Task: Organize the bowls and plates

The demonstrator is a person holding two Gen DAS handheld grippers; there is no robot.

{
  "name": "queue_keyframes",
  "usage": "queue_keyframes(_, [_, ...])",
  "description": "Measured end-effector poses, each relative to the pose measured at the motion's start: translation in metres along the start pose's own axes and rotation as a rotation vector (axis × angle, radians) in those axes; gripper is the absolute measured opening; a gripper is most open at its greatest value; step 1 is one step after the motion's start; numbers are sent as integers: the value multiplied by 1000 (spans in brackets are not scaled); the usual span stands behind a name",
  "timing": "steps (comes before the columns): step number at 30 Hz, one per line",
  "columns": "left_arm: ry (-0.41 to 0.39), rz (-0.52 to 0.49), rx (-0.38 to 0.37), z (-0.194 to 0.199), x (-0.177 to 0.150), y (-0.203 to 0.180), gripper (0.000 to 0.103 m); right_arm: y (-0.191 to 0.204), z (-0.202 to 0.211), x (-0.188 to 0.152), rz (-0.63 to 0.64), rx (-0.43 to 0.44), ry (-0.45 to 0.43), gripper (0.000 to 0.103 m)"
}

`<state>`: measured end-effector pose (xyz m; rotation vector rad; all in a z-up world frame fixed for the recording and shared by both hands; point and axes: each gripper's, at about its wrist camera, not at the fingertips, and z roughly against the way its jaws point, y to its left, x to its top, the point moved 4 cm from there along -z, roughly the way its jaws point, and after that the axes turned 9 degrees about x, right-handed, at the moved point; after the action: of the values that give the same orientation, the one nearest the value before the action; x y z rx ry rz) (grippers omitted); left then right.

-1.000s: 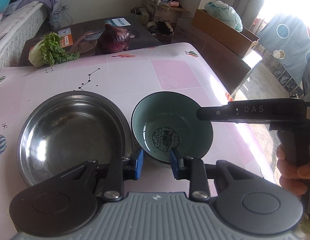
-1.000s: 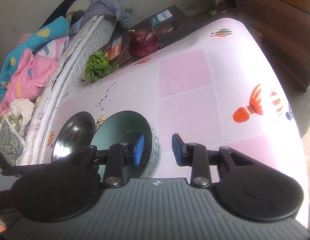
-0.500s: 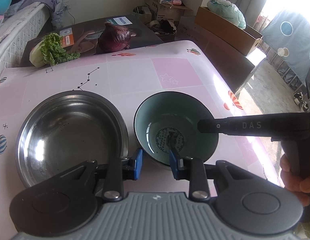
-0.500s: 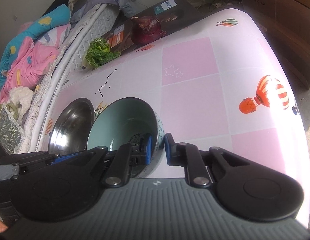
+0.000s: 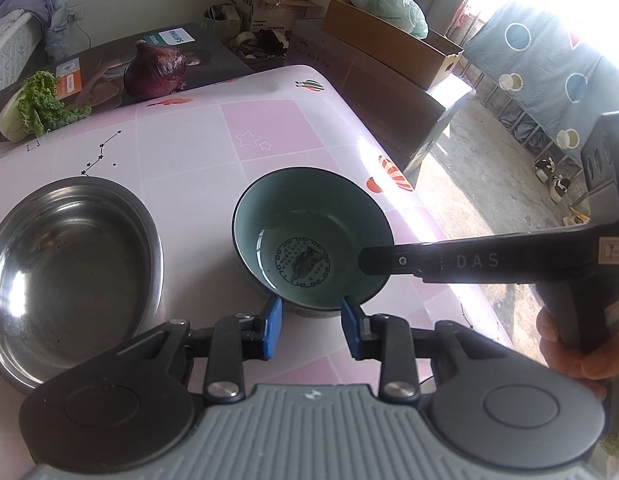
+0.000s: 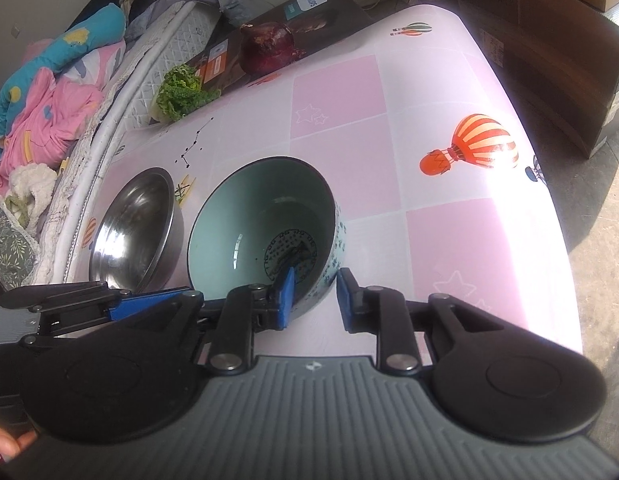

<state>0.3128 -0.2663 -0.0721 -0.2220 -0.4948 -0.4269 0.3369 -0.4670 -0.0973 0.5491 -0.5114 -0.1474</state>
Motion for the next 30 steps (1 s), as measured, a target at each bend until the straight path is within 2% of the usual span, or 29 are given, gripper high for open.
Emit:
queue_keyframes(4, [-21,3,16,5,2,5,33,-1,2,0,3,-3,-7,22])
queue_keyframes(6, [-34,4,28,9,3,7,36,-1,2,1,2,-3,-7,22])
queue_keyframes(10, [-49,10,57,12,5,12,48,-3,4,3,-9,-1,-13,23])
queue_keyframes(14, [-34,18,81,8,5,15,52,-5,6,4,-16,2,-19,23])
queue_keyframes(24, [19,66,86,-8,11,17,56,-12,3,8,-51,6,-25,23])
queue_keyframes(30, [23,71,83,-8,13,15,56,-11,-3,12,-59,18,-24,24])
